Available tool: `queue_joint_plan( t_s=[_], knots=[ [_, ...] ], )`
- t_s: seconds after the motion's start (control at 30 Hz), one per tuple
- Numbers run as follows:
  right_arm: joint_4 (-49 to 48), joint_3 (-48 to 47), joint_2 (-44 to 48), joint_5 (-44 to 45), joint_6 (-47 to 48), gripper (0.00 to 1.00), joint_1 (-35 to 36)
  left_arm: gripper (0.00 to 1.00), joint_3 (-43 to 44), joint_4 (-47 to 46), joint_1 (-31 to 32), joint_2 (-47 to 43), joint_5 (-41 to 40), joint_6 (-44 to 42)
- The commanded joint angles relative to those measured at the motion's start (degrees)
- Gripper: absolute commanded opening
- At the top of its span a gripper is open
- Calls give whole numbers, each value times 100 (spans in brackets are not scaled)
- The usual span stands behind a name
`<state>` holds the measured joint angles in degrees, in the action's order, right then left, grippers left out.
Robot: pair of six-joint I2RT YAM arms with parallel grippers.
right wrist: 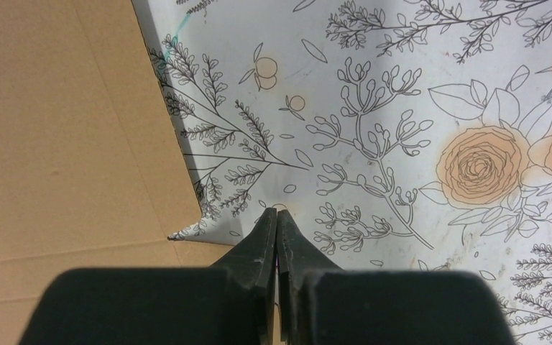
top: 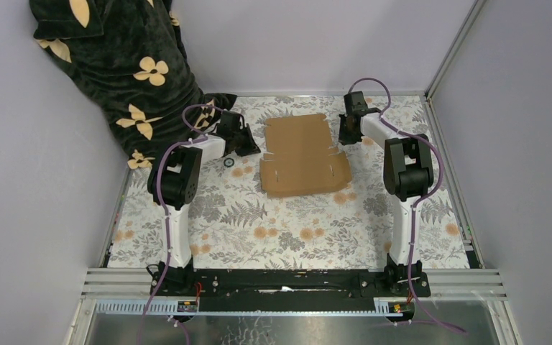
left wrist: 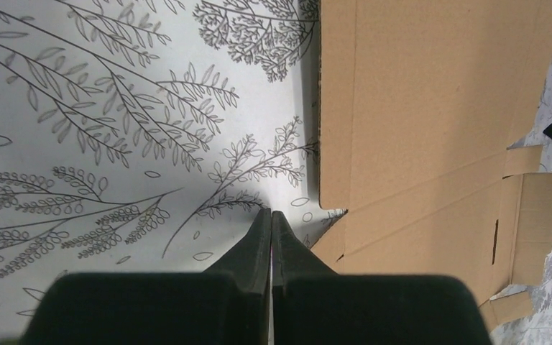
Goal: Fold the paper box
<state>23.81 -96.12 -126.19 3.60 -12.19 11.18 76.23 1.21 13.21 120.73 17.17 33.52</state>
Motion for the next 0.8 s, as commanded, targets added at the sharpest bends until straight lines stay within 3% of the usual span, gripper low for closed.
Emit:
queue_joint_plan(
  t_s=[0.0,0.77],
  knots=[
    [109,-301,-87,4,86,3,-28,0,-30,628,176,-57,-158,-257],
    [3,13,-23,-551,14,3,-28,0,-109,751,379,-301,-137,-163]
  ],
)
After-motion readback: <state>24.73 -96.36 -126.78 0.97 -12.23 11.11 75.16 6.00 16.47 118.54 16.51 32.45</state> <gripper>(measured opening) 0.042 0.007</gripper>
